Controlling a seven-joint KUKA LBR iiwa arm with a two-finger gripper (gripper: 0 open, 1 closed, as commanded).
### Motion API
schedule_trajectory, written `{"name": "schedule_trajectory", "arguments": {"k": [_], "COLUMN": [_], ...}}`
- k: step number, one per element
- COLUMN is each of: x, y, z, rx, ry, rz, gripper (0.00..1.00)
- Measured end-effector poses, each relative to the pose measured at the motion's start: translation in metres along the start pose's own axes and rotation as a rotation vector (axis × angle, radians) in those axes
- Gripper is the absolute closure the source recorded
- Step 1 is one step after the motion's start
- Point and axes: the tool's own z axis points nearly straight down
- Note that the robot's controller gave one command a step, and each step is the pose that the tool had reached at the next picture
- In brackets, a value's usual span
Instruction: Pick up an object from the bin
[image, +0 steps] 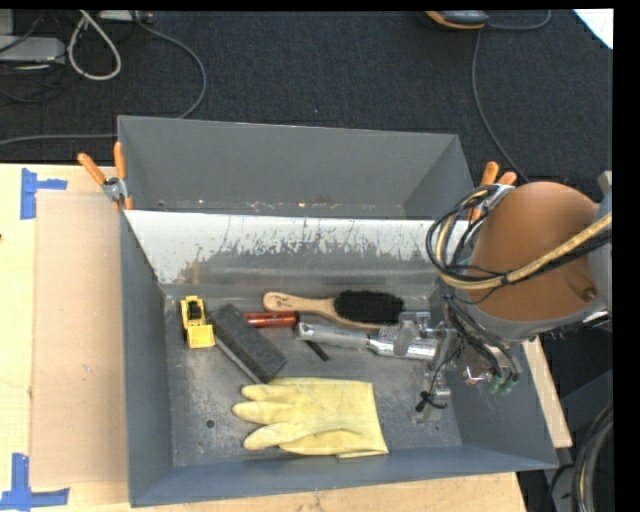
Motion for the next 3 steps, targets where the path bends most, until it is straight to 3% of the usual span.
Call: {"name": "schedule_trajectory", "arguments": {"k": [1, 2, 3], "x": [-0.002, 0.007, 0.003], "y": [0.0, 0.054, 0.061], "z": [-0.004, 0.119, 0.147], "rx": [0.0, 0.001, 0.004], "ry": [-0.008, -0.008, -0.032], "rz": [-0.002, -0.153, -0.264], "gripper": [0.0, 0.0, 0.0]}}
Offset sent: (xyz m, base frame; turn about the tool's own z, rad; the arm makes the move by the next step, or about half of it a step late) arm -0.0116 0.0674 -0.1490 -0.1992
